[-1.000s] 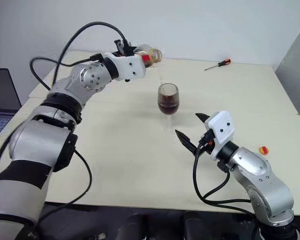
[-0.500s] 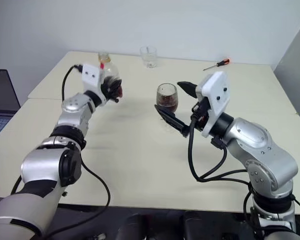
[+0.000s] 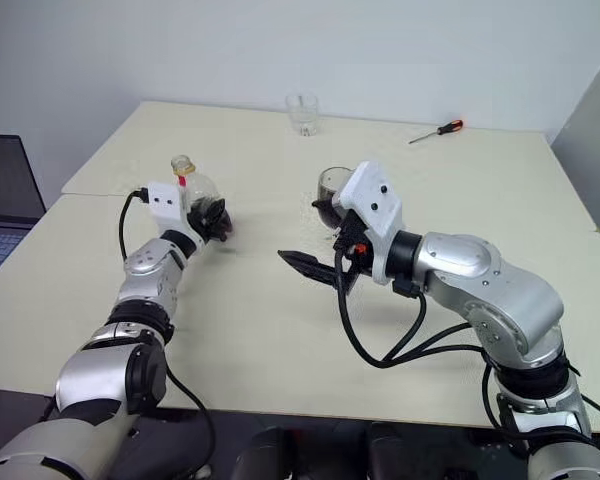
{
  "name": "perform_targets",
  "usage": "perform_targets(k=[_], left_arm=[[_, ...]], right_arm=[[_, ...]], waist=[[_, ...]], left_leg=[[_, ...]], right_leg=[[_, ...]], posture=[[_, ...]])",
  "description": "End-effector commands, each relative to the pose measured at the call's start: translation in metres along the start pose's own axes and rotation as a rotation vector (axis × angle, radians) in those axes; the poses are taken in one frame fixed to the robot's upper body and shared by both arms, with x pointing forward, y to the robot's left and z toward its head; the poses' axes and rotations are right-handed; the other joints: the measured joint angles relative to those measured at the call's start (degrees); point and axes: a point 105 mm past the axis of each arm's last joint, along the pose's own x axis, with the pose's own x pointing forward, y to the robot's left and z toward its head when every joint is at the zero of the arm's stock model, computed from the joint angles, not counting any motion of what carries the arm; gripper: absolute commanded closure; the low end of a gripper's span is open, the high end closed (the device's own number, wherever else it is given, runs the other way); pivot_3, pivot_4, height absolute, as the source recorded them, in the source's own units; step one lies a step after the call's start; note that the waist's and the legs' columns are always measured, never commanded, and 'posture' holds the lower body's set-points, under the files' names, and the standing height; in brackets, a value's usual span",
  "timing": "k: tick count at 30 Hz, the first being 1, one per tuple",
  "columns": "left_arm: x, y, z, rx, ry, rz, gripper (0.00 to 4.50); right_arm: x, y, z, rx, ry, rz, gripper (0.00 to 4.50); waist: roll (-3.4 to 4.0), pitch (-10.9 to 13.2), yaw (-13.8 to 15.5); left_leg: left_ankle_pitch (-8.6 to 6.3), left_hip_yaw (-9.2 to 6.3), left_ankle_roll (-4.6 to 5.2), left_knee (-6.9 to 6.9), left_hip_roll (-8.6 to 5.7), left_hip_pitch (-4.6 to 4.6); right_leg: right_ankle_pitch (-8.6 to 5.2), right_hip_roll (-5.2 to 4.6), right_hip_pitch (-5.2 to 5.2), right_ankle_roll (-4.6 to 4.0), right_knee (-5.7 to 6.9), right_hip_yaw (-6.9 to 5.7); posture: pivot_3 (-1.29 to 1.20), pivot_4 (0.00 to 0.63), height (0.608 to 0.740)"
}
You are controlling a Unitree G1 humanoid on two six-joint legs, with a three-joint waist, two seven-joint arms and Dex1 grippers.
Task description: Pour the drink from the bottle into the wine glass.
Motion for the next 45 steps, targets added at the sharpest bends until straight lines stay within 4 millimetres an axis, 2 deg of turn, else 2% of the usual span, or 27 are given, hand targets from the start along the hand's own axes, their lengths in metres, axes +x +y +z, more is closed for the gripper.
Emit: perform_targets(k=[1, 5, 6, 15, 24, 32, 39, 41, 45], left_arm=[[-0.003, 0.001, 0.006, 0.016, -0.051, 0.006, 3.57], [-0.004, 0.002, 0.006, 0.007, -0.060, 0.013, 3.57], [-0.005, 0.001, 0.005, 0.006, -0.060, 0.015, 2.84], [-0.007, -0.001, -0.001, -0.025, -0.062, 0.031, 0.02], [-0.009, -0.006, 0.011, -0.052, -0.088, -0.041, 0.02], [-0.027, 0.007, 0.020, -0.037, -0.104, 0.001, 0.02], [-0.044, 0.007, 0.032, 0.017, -0.093, -0.013, 0.02], [-0.049, 0.008, 0.036, 0.017, -0.089, -0.024, 0.02], [-0.055, 0.005, 0.059, 0.059, -0.109, -0.082, 0.02]], right_arm=[[-0.001, 0.001, 0.002, -0.038, 0.012, 0.001, 0.00], [-0.002, -0.002, -0.004, -0.017, 0.034, -0.019, 0.00], [-0.002, -0.003, -0.005, -0.017, 0.042, -0.025, 0.00], [-0.002, -0.002, -0.007, -0.025, 0.049, -0.035, 0.00], [-0.004, -0.002, -0.009, -0.013, 0.045, -0.021, 0.00], [-0.006, -0.016, -0.009, -0.028, 0.046, -0.025, 0.00], [-0.002, -0.021, -0.009, -0.047, 0.042, 0.004, 0.00], [-0.001, -0.021, -0.009, -0.050, 0.037, 0.017, 0.00], [0.002, -0.023, -0.008, -0.069, 0.030, 0.036, 0.00]], waist=[[0.00, 0.00, -0.01], [-0.01, 0.00, -0.03], [-0.01, -0.01, -0.04], [-0.01, -0.01, -0.07], [-0.01, -0.01, -0.11], [-0.01, -0.01, -0.22], [-0.01, -0.01, -0.14], [-0.01, -0.01, -0.14], [-0.01, 0.00, -0.14]], left_leg=[[0.00, 0.00, 0.00, 0.00, 0.00, 0.00], [0.00, -0.02, 0.00, -0.01, 0.02, 0.00], [0.00, -0.02, 0.00, -0.01, 0.02, 0.00], [0.00, -0.02, 0.00, -0.02, 0.02, 0.00], [0.00, -0.02, 0.00, -0.04, 0.02, 0.00], [0.00, -0.03, 0.00, -0.07, 0.03, 0.02], [0.00, -0.04, 0.00, -0.07, 0.03, 0.02], [0.00, -0.04, 0.00, -0.07, 0.03, 0.02], [0.00, -0.05, 0.00, -0.08, 0.04, 0.03]], right_leg=[[0.00, 0.00, 0.00, 0.00, 0.00, 0.00], [0.00, 0.01, 0.00, 0.00, 0.01, -0.03], [0.00, 0.01, 0.00, 0.00, 0.01, -0.02], [0.00, 0.01, 0.00, 0.00, 0.00, -0.02], [0.00, 0.01, 0.00, 0.00, -0.01, -0.02], [0.00, 0.01, -0.01, 0.00, -0.01, -0.01], [-0.01, 0.00, 0.00, 0.00, -0.03, 0.00], [-0.01, 0.00, 0.00, 0.00, -0.03, -0.01], [-0.01, 0.00, 0.00, -0.01, -0.03, -0.01]], posture=[[0.00, 0.150, 0.740], [0.00, 0.150, 0.740], [0.00, 0.150, 0.740], [0.00, 0.150, 0.740], [0.00, 0.150, 0.740], [0.00, 0.150, 0.740], [0.00, 0.150, 0.740], [0.00, 0.150, 0.740], [0.00, 0.150, 0.740]])
